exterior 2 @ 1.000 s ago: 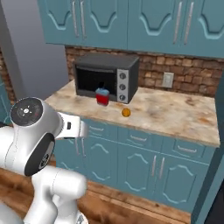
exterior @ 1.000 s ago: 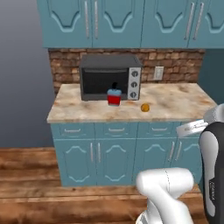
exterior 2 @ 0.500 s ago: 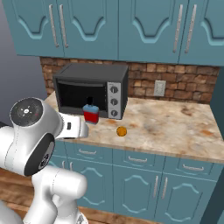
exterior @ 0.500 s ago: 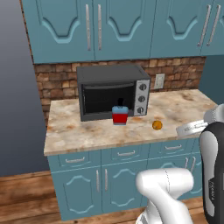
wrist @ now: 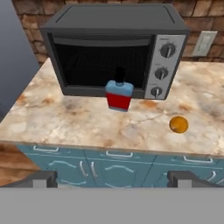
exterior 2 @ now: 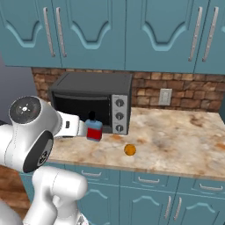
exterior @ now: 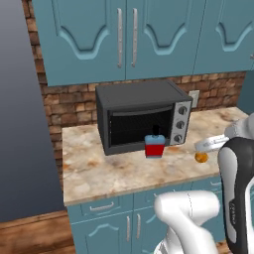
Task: Place the beer and liquor on the top shelf of the fridge to keep them out of children's reach, and place the orange on lower shelves for easy access.
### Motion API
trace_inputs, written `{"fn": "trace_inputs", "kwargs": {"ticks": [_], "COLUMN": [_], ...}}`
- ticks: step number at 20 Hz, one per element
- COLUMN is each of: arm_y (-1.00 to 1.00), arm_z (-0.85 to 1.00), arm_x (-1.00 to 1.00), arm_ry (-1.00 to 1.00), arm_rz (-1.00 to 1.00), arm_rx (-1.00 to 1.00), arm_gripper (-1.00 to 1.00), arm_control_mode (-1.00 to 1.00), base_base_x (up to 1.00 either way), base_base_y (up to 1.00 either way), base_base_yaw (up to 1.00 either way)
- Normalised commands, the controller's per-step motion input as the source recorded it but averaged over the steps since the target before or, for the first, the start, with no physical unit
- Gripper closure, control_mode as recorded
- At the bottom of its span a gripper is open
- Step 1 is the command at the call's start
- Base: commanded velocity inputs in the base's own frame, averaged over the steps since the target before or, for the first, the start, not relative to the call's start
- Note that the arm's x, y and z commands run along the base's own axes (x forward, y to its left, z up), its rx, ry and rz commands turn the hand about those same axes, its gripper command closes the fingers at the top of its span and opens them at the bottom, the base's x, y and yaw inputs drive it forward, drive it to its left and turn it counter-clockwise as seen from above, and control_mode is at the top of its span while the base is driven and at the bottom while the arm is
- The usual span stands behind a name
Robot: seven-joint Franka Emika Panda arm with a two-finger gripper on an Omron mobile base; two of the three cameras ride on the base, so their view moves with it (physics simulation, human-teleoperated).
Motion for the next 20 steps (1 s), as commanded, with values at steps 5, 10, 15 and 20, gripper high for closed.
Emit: {"fn": "trace_inputs", "kwargs": {"ticks": [5, 10, 15, 20], "arm_y": [0.12, 0.0, 0.02, 0.14], "arm_z": [-0.4, -0.35, -0.38, -0.35], "arm_x": [0.53, 0.55, 0.46, 0.27], "arm_ry": [-0.07, -0.08, -0.04, 0.0], "arm_rz": [-0.04, -0.03, -0.05, -0.11], "arm_rx": [0.0, 0.0, 0.0, 0.0], "arm_gripper": [-1.0, -1.0, -1.0, -1.0], "arm_control_mode": [-1.0, -1.0, -1.0, -1.0], "base_base_x": [0.0, 0.0, 0.0, 0.0], "base_base_y": [0.0, 0.0, 0.0, 0.0], "base_base_yaw": [0.0, 0.0, 0.0, 0.0]}}
